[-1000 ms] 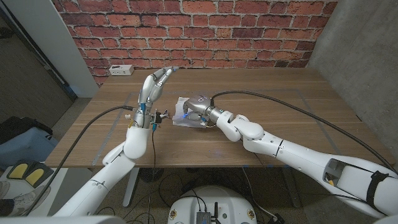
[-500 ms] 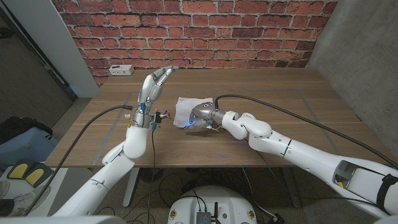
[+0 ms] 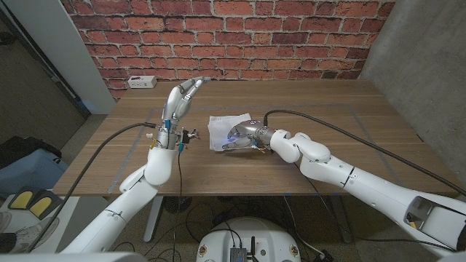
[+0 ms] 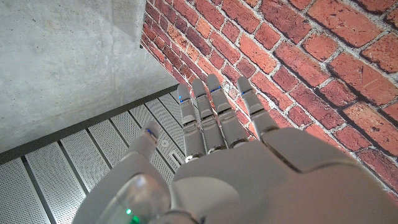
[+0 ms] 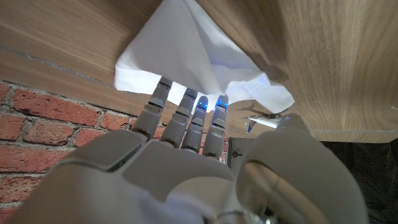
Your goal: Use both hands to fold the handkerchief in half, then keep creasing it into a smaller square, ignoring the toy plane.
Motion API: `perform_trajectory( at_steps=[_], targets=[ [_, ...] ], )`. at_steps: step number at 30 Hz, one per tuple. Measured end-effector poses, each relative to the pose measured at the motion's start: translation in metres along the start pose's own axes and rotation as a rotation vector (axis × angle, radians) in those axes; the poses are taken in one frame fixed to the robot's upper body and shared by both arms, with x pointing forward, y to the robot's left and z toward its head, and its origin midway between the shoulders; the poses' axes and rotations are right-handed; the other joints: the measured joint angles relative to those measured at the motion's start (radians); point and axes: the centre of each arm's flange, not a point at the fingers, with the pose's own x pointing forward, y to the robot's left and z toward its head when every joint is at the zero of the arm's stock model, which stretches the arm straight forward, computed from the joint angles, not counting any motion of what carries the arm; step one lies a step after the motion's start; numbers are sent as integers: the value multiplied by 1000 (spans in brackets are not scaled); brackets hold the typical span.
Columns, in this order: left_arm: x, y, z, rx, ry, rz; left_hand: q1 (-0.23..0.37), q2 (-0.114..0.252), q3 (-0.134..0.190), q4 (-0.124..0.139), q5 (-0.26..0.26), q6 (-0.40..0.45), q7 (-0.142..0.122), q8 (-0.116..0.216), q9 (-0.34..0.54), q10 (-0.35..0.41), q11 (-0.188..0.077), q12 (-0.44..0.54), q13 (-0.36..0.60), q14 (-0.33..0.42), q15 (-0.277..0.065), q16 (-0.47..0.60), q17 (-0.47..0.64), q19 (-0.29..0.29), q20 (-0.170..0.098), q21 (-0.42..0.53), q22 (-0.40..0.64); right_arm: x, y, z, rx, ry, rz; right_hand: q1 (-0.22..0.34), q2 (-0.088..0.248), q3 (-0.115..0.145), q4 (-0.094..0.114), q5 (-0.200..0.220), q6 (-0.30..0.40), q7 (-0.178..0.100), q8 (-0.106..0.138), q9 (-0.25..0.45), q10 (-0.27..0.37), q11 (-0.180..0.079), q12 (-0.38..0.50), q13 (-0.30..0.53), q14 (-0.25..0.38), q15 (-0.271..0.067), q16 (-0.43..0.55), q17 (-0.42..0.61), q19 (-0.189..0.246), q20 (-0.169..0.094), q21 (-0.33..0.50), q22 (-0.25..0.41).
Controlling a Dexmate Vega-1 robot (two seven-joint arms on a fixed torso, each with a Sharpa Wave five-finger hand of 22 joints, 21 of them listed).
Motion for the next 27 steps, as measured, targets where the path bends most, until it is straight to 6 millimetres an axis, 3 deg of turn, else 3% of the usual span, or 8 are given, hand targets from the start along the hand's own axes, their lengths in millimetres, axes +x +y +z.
perform_trajectory(
  at_steps=[11, 14, 27],
  targets=[
    [0, -1, 1, -14, 34, -33, 0, 0, 4, -4, 0, -65, -8, -24, 9, -60, 26, -18, 6, -36, 16, -12, 5, -11, 11, 0, -5, -12, -11, -9, 161, -21, -107, -8, 8, 3, 3, 0, -21, 15, 0, 0, -12, 6, -1, 0, -27, 2, -13, -6, -13, -2, -7, 0],
    [1, -2, 0, -21, 45, -45, 0, 0, 4, -4, 0, -91, -11, -35, 7, -78, 29, -26, 9, -53, 19, -16, 5, -19, 19, 0, -5, -15, -15, -13, 207, -23, -141, 5, 31, 10, 3, 4, -28, 22, 4, 0, -12, 6, 3, -5, -32, 0, -15, -10, -16, -5, -10, 0],
    [5, -4, -5, -64, 97, -96, 0, 0, 8, -8, 0, -136, -20, -55, 2, -131, 40, -47, 9, -96, 37, -35, 2, -40, 29, -4, -5, -20, -28, -28, 358, -20, -263, 62, 88, 57, -34, 4, -15, 46, 16, -3, -3, 26, 11, -10, -32, 0, -15, -28, -21, 0, -15, 0]
  ],
)
